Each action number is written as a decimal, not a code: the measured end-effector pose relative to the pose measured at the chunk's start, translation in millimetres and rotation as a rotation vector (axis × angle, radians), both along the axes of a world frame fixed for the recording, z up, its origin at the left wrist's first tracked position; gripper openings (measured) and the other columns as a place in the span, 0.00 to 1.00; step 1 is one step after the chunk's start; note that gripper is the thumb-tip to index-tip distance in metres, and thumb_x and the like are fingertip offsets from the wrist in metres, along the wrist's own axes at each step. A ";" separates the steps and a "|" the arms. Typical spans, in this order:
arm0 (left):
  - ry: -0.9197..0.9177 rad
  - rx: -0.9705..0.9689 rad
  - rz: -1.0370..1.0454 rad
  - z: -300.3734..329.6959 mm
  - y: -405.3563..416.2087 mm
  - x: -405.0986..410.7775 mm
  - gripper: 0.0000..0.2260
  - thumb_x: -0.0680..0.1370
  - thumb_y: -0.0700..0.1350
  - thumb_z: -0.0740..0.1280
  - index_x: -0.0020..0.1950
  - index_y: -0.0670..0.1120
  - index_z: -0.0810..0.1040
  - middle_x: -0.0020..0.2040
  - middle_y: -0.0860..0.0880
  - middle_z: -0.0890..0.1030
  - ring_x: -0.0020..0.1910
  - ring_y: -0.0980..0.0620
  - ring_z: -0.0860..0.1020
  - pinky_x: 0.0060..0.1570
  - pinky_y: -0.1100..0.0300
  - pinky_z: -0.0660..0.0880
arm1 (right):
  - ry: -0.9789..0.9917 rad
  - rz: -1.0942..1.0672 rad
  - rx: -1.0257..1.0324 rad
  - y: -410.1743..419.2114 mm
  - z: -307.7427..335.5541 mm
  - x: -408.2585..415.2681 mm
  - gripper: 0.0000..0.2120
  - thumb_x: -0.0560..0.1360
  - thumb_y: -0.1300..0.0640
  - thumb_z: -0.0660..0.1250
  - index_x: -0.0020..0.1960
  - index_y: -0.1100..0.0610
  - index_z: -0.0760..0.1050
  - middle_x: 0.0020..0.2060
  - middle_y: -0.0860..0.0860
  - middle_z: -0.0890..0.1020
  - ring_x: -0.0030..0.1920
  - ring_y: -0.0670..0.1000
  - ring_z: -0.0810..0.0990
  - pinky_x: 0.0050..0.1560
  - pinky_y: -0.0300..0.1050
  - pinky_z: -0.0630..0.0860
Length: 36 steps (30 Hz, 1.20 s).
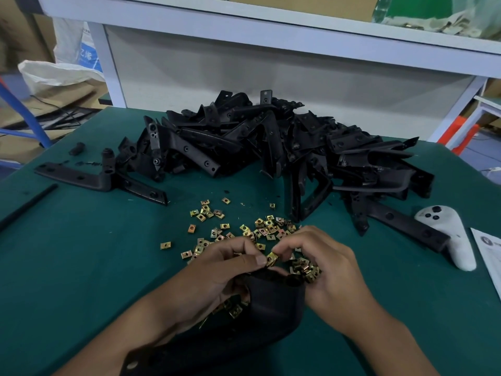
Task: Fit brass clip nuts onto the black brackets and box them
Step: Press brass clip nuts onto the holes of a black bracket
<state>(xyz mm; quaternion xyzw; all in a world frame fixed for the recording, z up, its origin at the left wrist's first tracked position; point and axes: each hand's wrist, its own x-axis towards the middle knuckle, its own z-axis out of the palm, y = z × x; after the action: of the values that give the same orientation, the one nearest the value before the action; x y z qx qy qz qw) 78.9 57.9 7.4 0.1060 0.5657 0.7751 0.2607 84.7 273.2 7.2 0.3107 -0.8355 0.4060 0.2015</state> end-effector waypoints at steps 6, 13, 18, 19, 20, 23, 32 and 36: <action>0.005 -0.005 -0.004 2.0 -0.1 -0.3 0.06 0.75 0.45 0.72 0.40 0.46 0.77 0.38 0.47 0.80 0.37 0.52 0.76 0.38 0.60 0.71 | -0.046 0.005 0.039 0.4 -4.3 -0.1 0.16 0.70 0.63 0.77 0.54 0.49 0.78 0.45 0.40 0.78 0.49 0.48 0.80 0.49 0.37 0.73; 0.024 -0.008 0.024 3.5 0.7 0.8 0.06 0.75 0.46 0.72 0.40 0.46 0.79 0.36 0.48 0.79 0.33 0.54 0.76 0.33 0.63 0.72 | -0.033 0.001 0.007 0.7 1.6 -0.9 0.08 0.73 0.58 0.75 0.51 0.56 0.81 0.42 0.41 0.78 0.41 0.32 0.73 0.44 0.24 0.66; 0.062 -0.030 0.015 5.6 -2.0 1.2 0.06 0.77 0.47 0.73 0.49 0.44 0.83 0.44 0.44 0.84 0.40 0.50 0.82 0.38 0.62 0.77 | -0.049 -0.038 -0.018 -0.9 6.0 -0.7 0.06 0.75 0.51 0.73 0.50 0.52 0.81 0.40 0.34 0.76 0.39 0.35 0.74 0.41 0.25 0.66; 0.084 -0.053 0.030 5.9 -2.0 1.5 0.07 0.77 0.47 0.73 0.52 0.45 0.83 0.46 0.42 0.85 0.43 0.48 0.83 0.41 0.60 0.79 | -0.058 -0.053 -0.021 -1.5 6.1 -0.7 0.06 0.75 0.50 0.73 0.50 0.50 0.80 0.40 0.32 0.75 0.38 0.36 0.73 0.40 0.25 0.66; 0.111 -0.078 0.051 6.4 -1.8 1.4 0.08 0.76 0.47 0.74 0.53 0.46 0.83 0.46 0.41 0.85 0.44 0.46 0.84 0.43 0.59 0.79 | -0.062 -0.064 -0.019 -1.9 6.1 -0.6 0.06 0.75 0.48 0.72 0.50 0.48 0.80 0.39 0.31 0.74 0.37 0.36 0.72 0.39 0.25 0.65; 0.152 -0.111 0.117 6.8 0.3 1.6 0.06 0.76 0.47 0.75 0.48 0.46 0.84 0.42 0.43 0.84 0.42 0.49 0.83 0.42 0.61 0.79 | -0.048 -0.082 -0.034 -3.4 4.5 -0.5 0.07 0.76 0.44 0.71 0.49 0.47 0.80 0.39 0.31 0.74 0.36 0.38 0.70 0.38 0.26 0.65; 0.133 -0.180 0.152 4.7 5.5 6.1 0.09 0.73 0.52 0.73 0.45 0.47 0.86 0.41 0.45 0.85 0.41 0.50 0.84 0.42 0.63 0.78 | 0.166 -0.058 -0.014 -3.1 0.8 -1.5 0.05 0.79 0.53 0.72 0.50 0.54 0.82 0.46 0.43 0.81 0.46 0.47 0.80 0.45 0.43 0.76; 0.147 -0.179 0.163 5.0 5.5 4.8 0.10 0.72 0.53 0.73 0.44 0.48 0.86 0.41 0.45 0.86 0.40 0.50 0.84 0.41 0.64 0.78 | 0.277 -0.100 0.020 -1.1 -0.3 -2.8 0.03 0.78 0.55 0.74 0.50 0.52 0.82 0.47 0.41 0.81 0.44 0.46 0.77 0.43 0.46 0.74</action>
<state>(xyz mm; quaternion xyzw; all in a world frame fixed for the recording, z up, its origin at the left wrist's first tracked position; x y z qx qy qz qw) 83.7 63.4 12.4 0.0923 0.6569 0.7302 0.1634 81.9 272.2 6.9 0.3237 -0.8183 0.3402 0.3316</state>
